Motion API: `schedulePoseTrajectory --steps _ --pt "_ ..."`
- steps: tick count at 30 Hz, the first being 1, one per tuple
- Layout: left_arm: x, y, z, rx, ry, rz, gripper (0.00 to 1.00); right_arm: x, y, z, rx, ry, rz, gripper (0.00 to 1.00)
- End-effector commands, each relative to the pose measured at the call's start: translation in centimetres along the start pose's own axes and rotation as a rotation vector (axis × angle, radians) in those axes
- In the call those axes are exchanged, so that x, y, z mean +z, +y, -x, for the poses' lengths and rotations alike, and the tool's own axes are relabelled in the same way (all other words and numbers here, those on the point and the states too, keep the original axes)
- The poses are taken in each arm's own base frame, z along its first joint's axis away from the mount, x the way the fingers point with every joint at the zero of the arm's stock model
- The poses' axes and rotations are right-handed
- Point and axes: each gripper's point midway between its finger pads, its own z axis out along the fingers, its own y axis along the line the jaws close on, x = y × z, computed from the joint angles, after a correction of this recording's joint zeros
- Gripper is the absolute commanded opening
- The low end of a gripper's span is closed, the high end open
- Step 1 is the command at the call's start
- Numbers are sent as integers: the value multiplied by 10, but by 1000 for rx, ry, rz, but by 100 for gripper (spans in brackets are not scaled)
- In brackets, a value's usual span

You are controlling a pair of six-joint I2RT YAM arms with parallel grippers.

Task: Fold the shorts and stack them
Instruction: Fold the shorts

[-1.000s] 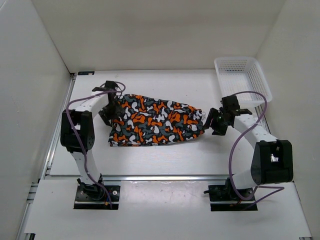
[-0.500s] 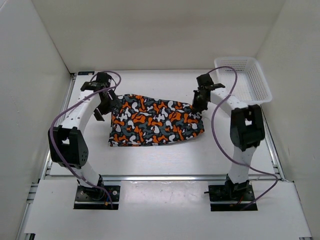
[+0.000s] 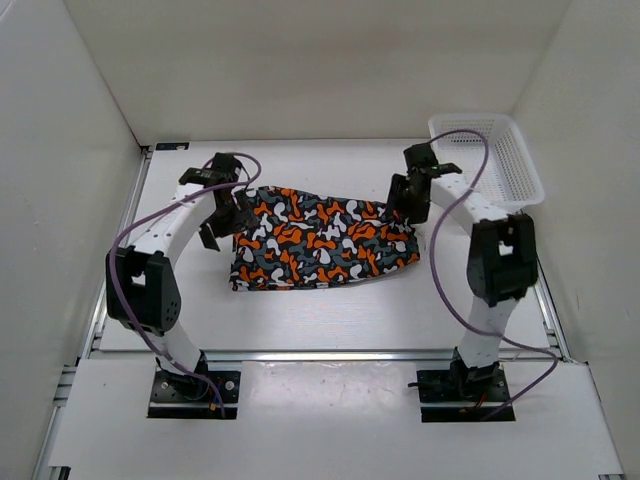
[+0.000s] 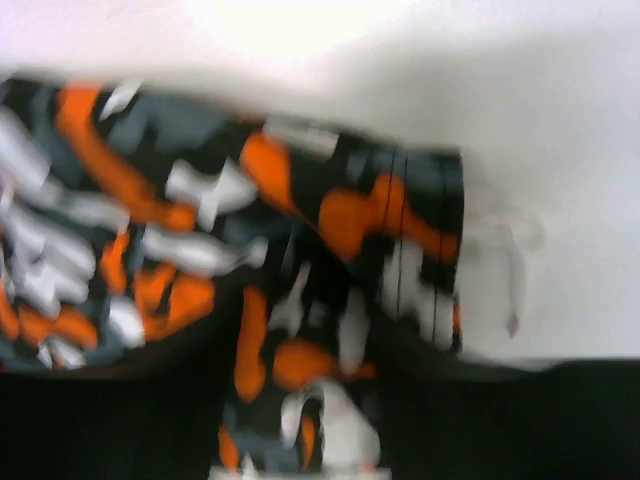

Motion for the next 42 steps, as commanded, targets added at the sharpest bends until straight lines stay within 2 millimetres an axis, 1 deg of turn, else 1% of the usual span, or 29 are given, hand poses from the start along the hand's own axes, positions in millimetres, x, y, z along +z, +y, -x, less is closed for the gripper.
schedulePoseTrajectory --steps 1,2,3,4,5,6,7,8,11,13,15,16,19,20,24,25,26,28,29,31,32,33,34,36,37,39,40,41,42 --pt "0 -16 -3 42 -1 -31 95 -68 2 13 -5 -131 42 70" --pt "4 -19 -7 46 11 -25 95 -77 -6 4 12 -137 41 73" --pt "6 -20 -6 47 15 -22 95 -81 -9 -2 12 -134 39 75" --pt "6 -22 -4 45 8 -28 95 -82 -18 -4 35 -145 25 76" --pt "5 -26 -7 54 14 -38 95 -82 -34 -19 59 -120 11 76" --pt "7 -24 -9 55 21 -32 95 -80 -41 -24 76 -116 17 79" --pt "7 -27 -9 54 21 -46 95 -83 -59 -23 110 -123 21 79" --pt "7 -27 -9 54 21 -46 95 -74 -63 -46 131 -55 77 79" --pt "7 -31 -9 61 14 -55 95 -66 -73 -53 209 -41 221 82" --pt "10 -31 -10 63 22 -48 95 -59 -63 -62 230 -12 313 83" --pt "9 -34 -13 72 29 -58 95 -53 -61 -65 243 -2 334 83" --pt "13 -36 -12 71 25 -61 95 -46 -61 -62 241 -8 335 83" --pt "16 -38 -10 71 23 -63 95 -25 -62 -65 264 33 334 83" --pt "14 -42 -9 69 23 -78 95 -20 -61 -65 277 43 344 83" --pt "13 -42 -9 69 23 -78 95 2 -59 -66 328 79 361 76" --pt "13 -42 -9 69 23 -78 95 4 -54 -65 328 79 367 73" --pt "15 -40 -12 71 30 -73 95 6 -57 -65 329 72 350 65" --pt "15 -40 -12 71 30 -73 95 12 -60 -67 332 72 312 51" --pt "15 -40 -12 71 30 -73 95 14 -57 -64 320 64 310 33" --pt "15 -41 -13 71 36 -80 95 15 -58 -64 321 61 301 16" --pt "15 -41 -13 71 36 -80 95 11 -57 -61 317 48 306 4" --pt "15 -41 -13 71 36 -80 95 10 -59 -65 321 56 293 0" --pt "12 -41 -12 70 29 -85 95 9 -60 -67 321 56 293 0" --pt "15 -41 -13 70 29 -85 94 -1 -64 -67 323 43 259 0" --pt "15 -41 -13 70 29 -85 93 -4 -67 -72 315 46 244 0" --pt "23 -38 -10 71 18 -53 93 -20 -71 -77 302 38 215 0" --pt "25 -37 -5 70 15 -51 91 -26 -74 -78 284 31 203 0" --pt "32 -31 -2 53 29 -32 87 -37 -73 -80 261 17 207 0" --pt "32 -30 6 47 12 -41 83 -44 -75 -88 259 43 197 0"
